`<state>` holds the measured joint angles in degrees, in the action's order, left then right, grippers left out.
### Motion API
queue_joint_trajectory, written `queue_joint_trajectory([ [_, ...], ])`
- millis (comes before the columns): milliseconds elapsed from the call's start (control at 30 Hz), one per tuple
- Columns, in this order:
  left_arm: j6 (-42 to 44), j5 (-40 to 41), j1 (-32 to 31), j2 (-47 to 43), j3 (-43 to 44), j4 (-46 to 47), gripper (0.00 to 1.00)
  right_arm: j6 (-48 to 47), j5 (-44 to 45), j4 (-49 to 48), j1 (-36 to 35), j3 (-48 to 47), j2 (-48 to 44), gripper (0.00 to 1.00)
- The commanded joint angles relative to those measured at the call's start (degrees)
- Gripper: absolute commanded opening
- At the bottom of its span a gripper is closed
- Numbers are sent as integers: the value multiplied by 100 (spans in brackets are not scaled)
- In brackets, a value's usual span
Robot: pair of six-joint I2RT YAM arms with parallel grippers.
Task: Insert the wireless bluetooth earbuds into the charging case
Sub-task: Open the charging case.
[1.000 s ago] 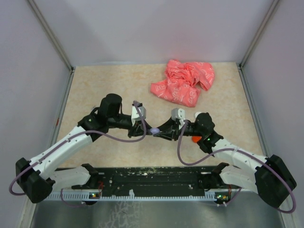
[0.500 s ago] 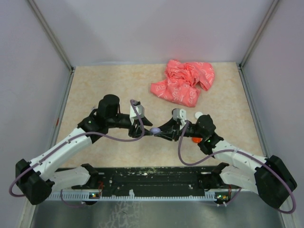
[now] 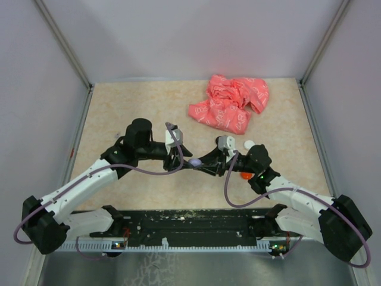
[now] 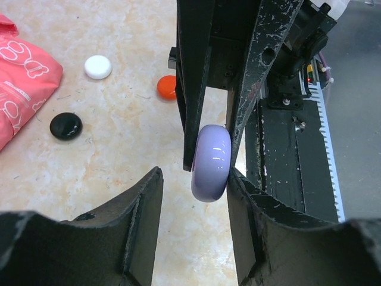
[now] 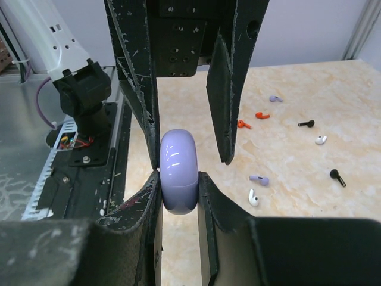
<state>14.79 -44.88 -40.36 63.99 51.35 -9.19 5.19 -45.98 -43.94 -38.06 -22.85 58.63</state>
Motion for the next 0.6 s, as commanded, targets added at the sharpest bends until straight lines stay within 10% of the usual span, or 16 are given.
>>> queue_joint_trajectory([
  [0,-209,327,64,-14,-4,260,52,77,-123,-442,25,1,-9,0],
  [567,-952,254,679,-212,-173,852,51,125,-307,-605,27,67,95,0],
])
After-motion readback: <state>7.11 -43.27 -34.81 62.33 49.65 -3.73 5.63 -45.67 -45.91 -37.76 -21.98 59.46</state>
